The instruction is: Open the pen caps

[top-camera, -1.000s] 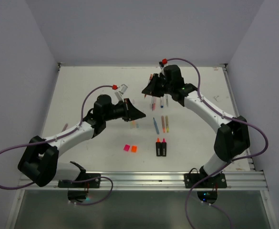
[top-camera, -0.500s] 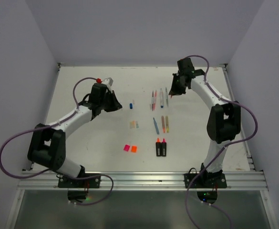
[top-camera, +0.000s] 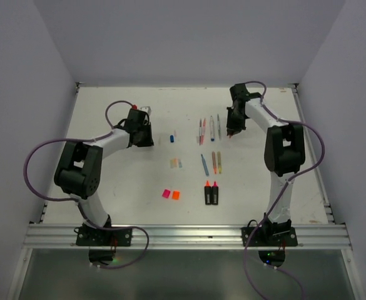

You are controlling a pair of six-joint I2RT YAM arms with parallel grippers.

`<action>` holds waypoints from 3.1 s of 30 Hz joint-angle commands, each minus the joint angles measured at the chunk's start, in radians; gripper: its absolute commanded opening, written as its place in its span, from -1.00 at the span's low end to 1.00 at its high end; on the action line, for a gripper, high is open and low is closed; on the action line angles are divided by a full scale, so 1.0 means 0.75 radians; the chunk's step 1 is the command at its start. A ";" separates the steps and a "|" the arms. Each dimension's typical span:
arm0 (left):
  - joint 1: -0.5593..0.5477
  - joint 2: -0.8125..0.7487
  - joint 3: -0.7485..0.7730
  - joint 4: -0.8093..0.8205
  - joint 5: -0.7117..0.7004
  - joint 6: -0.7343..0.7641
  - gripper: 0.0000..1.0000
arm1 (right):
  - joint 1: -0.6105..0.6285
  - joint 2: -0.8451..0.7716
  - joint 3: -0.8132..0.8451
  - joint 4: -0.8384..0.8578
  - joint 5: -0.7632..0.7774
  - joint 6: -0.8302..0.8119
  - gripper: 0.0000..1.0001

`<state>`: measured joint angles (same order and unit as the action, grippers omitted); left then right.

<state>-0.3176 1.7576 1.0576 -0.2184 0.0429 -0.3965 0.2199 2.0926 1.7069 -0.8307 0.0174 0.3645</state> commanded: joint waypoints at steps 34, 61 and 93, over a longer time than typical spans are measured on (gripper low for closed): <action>0.117 0.158 0.212 0.011 0.004 -0.138 -0.34 | -0.021 0.251 0.291 -0.038 -0.011 -0.063 -0.30; 0.390 -0.656 -0.166 -0.461 -0.847 0.101 0.40 | 0.629 -0.305 -0.012 0.046 -0.254 0.095 0.00; 0.890 -0.354 -0.396 -0.142 -0.270 0.878 0.24 | 0.621 -0.467 -0.271 0.179 -0.324 0.034 0.01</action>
<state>0.3344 1.4734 0.7719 -0.3401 -0.2039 0.1829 0.6968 1.7931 1.5093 -0.7242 -0.2203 0.4026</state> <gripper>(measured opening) 0.626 0.504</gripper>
